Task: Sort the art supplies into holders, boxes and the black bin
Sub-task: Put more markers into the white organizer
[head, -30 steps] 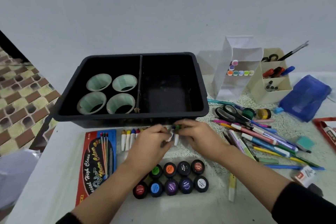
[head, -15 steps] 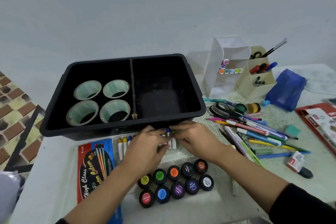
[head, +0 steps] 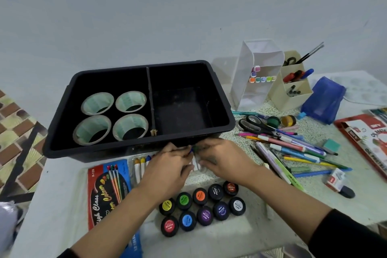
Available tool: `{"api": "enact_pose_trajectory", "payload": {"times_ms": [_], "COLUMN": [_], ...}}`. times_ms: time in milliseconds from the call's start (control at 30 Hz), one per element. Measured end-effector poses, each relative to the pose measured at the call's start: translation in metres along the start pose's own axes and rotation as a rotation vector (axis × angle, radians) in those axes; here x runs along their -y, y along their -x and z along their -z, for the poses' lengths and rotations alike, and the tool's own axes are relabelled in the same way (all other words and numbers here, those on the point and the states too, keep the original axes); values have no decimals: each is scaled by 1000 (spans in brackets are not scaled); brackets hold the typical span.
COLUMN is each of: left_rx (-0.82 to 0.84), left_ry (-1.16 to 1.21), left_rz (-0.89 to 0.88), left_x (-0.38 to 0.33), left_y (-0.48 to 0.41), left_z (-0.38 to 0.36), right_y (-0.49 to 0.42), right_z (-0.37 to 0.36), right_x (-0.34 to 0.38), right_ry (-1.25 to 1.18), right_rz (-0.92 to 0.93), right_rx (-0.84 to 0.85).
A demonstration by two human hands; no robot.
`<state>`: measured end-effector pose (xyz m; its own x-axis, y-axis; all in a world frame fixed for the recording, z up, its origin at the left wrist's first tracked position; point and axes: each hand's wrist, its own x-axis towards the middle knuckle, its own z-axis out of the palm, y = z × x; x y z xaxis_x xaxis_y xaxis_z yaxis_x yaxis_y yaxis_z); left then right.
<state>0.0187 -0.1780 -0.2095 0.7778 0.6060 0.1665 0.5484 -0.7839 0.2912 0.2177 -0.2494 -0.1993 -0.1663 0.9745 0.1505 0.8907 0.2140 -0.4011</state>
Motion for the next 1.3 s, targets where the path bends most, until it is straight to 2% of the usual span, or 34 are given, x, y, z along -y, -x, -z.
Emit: {"api": "enact_pose_trajectory", "payload": {"times_ms": [267,433,767,900,1033,1133,1300], "left_rx": [10,46,175,155,55,-24,-29], "left_ry": [-45,-8,5,48,118,172,260], "left_rz": [-49,-73,-63,-46,-21,-97,-174], "left_x": [3,7,6,1,-8,-24,-67], "left_y": [8,7,2,0,4,2,-21], "left_z": [-7,-7,2,8,16,20,22], "right_y": [-6,-6,-3,1,17,33,61], "right_z": [5,4,7,12,23,36,61], "right_x": [10,9,13,14,15,10,-13], "right_ry": [105,-47,-115,-242,-278,-320,-271], "right_rz": [-73,-140,-200,-291,-313,-311,-300], "right_rx": [89,97,80,12,-59,-139,-322]}}
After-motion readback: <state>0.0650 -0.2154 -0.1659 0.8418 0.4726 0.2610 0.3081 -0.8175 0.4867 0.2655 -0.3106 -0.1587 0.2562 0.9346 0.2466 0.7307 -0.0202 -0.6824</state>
